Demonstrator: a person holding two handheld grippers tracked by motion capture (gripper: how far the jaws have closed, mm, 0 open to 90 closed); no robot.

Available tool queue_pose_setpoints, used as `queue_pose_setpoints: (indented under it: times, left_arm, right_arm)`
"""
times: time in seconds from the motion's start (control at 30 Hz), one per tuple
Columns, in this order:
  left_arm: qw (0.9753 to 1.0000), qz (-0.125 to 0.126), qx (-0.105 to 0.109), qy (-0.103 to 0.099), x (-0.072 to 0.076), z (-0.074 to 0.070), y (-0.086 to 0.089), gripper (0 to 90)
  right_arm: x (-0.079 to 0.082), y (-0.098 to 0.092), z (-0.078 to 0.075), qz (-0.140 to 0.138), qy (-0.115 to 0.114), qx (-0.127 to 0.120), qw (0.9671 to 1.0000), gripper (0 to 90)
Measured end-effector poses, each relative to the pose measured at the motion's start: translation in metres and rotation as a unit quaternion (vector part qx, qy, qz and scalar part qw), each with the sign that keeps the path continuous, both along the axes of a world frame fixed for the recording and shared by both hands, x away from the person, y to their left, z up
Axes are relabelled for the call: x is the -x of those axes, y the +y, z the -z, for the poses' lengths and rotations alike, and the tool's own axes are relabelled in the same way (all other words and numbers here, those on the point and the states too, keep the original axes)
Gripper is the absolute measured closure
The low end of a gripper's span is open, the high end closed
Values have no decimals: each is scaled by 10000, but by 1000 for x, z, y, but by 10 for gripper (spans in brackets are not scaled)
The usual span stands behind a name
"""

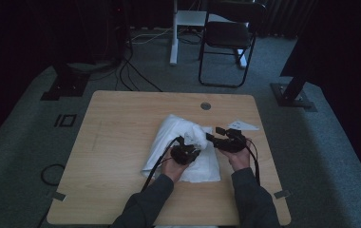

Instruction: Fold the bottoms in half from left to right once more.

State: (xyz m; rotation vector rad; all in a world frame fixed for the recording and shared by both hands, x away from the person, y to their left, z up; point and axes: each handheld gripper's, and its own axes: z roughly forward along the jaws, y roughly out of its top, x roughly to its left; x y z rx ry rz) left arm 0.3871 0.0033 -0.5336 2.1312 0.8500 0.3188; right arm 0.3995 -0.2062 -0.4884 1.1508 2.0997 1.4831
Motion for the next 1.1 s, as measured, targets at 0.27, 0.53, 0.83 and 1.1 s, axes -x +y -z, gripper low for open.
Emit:
queue_pose_setpoints:
  times: [0.27,0.53,0.83,1.1]
  left_arm:
    - [9997,-92,188,126,2,-6,3,790]
    - [9956,298,882,-118,36,-72,11,603]
    - [9911,-705,830,-764,5,-120,82,665]
    - [9945,-1012,-82,-253,-54,-72,105,768]
  right_arm:
    - [-24,26,14,-170,354,527,9978,800]
    - [-54,25,25,253,629,753,9948,824]
    - [-64,24,33,331,726,855,9931,820]
    - [-70,25,31,270,671,980,9926,816]
